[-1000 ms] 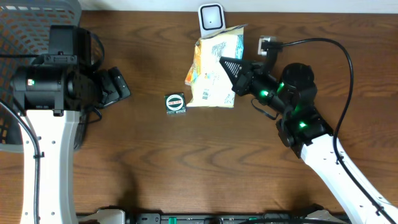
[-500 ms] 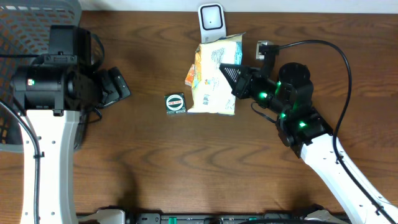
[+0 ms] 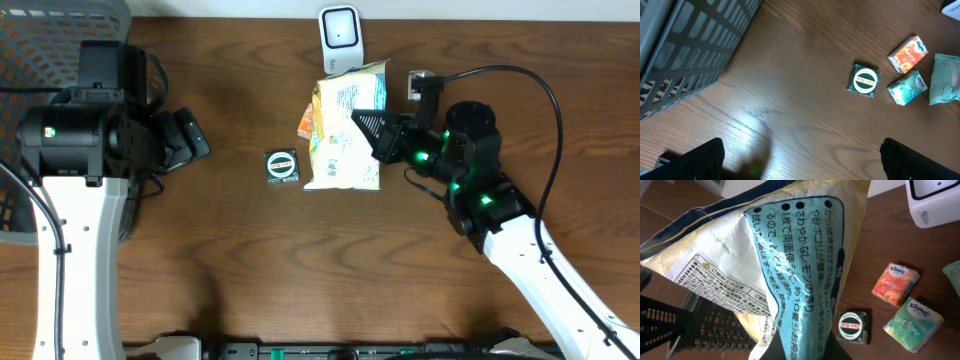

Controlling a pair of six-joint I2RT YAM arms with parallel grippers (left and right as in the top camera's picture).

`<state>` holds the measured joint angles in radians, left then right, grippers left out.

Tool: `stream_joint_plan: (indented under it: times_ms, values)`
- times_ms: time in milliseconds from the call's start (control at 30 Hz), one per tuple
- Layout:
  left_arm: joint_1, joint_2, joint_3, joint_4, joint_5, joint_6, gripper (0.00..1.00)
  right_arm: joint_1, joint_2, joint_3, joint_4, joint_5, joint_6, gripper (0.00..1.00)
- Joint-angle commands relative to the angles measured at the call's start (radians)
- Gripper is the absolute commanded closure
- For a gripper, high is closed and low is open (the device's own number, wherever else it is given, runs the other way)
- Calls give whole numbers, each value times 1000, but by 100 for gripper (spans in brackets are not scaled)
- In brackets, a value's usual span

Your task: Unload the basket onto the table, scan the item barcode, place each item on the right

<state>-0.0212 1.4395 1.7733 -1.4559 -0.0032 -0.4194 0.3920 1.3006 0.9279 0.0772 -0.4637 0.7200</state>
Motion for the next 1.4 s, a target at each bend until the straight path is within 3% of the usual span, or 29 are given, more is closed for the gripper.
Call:
stream_joint_plan:
  times_ms: [0,767,1067,1267,1367]
  values:
    - [5,3,-2,-2,-8,-4,3,1,-4,9,-3,-14,-23,99]
    - [5,3,-2,-2,-8,-4,2,3,45,9,-68,57,-105,99]
    - [5,3,-2,-2,-8,-4,2,-6,106,14,-223,440,-308,99]
    - [5,3,-2,-2,-8,-4,3,-5,106,48,-423,874,-488,99]
    - [5,3,-2,-2,-8,-4,2,-5,121,47,-488,1077,-497,99]
